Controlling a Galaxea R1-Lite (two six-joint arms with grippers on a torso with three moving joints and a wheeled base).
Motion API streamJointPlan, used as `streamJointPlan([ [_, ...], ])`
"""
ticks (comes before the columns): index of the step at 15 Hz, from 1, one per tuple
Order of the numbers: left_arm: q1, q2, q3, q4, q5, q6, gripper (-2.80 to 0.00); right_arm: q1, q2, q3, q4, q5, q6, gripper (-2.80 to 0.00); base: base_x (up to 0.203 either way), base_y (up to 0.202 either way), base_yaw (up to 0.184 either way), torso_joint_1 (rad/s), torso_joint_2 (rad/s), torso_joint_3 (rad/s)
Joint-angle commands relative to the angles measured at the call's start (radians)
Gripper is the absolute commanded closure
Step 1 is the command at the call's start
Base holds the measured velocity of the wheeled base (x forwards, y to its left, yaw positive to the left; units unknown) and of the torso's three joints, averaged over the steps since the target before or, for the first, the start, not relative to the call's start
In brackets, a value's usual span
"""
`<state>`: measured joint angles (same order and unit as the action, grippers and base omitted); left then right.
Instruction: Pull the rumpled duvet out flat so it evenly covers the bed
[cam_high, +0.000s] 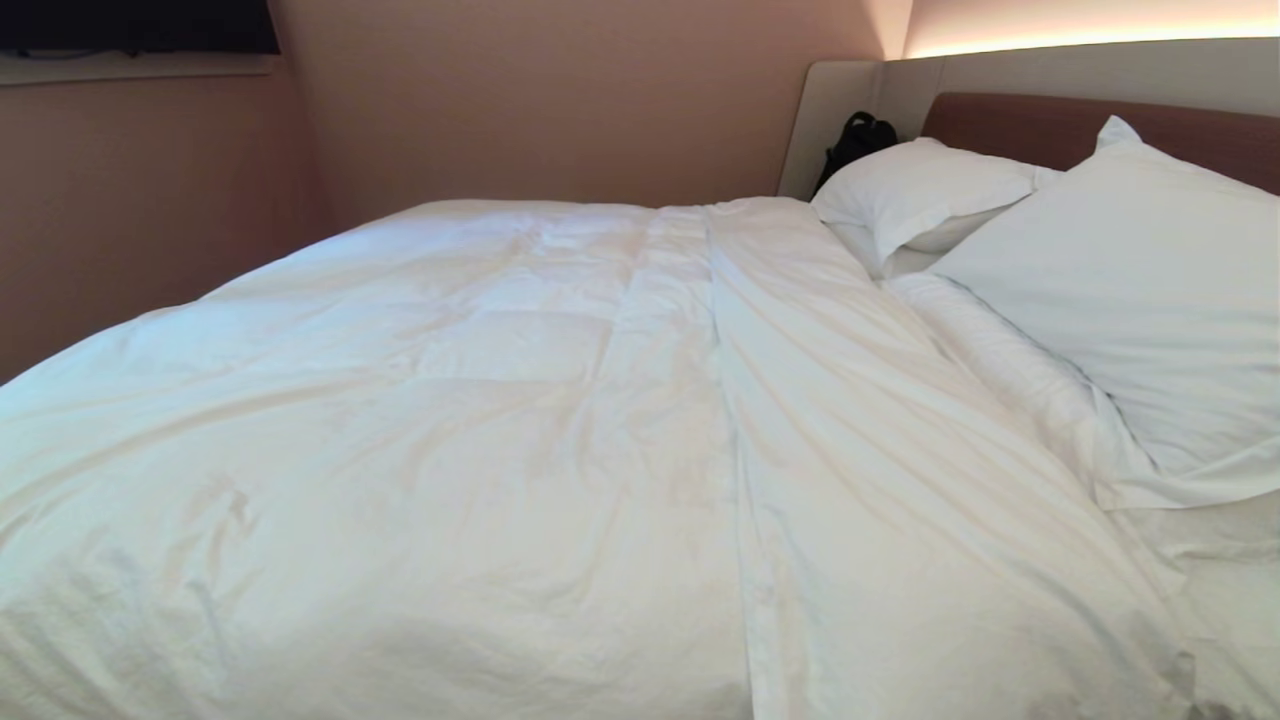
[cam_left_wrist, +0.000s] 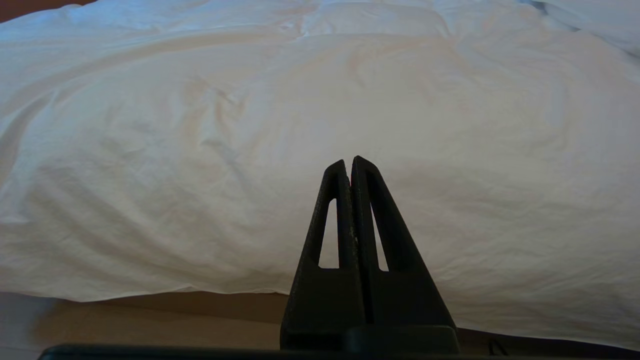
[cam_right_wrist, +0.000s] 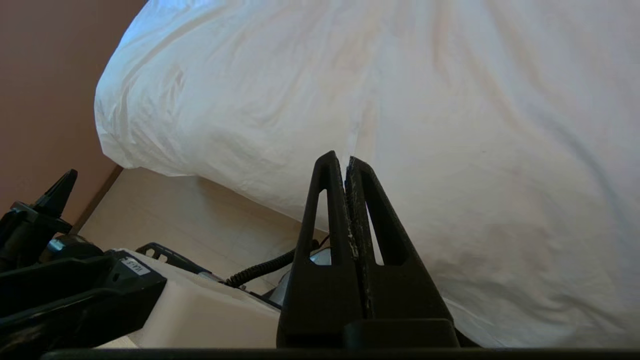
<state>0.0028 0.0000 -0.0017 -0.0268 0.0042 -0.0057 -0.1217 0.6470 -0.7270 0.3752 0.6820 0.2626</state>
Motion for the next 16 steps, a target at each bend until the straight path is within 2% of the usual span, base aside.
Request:
streamJointPlan([
  [1, 0.000, 0.000, 0.000, -0.001, 0.000, 0.000, 0.00, 0.001, -0.057, 0.009, -0.001, 0.004, 0.003, 0.00, 0.000, 0.000, 0.000, 0.000, 0.00, 0.000],
  [10, 0.000, 0.000, 0.000, -0.001, 0.000, 0.000, 0.00, -0.004, -0.135, 0.060, -0.049, -0.022, 0.009, 0.00, 0.000, 0.000, 0.000, 0.000, 0.00, 0.000],
  [14, 0.000, 0.000, 0.000, -0.001, 0.000, 0.000, 0.00, -0.003, -0.135, 0.098, -0.053, -0.134, 0.002, 0.00, 0.000, 0.000, 0.000, 0.000, 0.00, 0.000],
  [16, 0.000, 0.000, 0.000, -0.001, 0.000, 0.000, 0.00, -0.003, -0.165, 0.120, -0.061, -0.150, 0.001, 0.00, 0.000, 0.000, 0.000, 0.000, 0.00, 0.000],
])
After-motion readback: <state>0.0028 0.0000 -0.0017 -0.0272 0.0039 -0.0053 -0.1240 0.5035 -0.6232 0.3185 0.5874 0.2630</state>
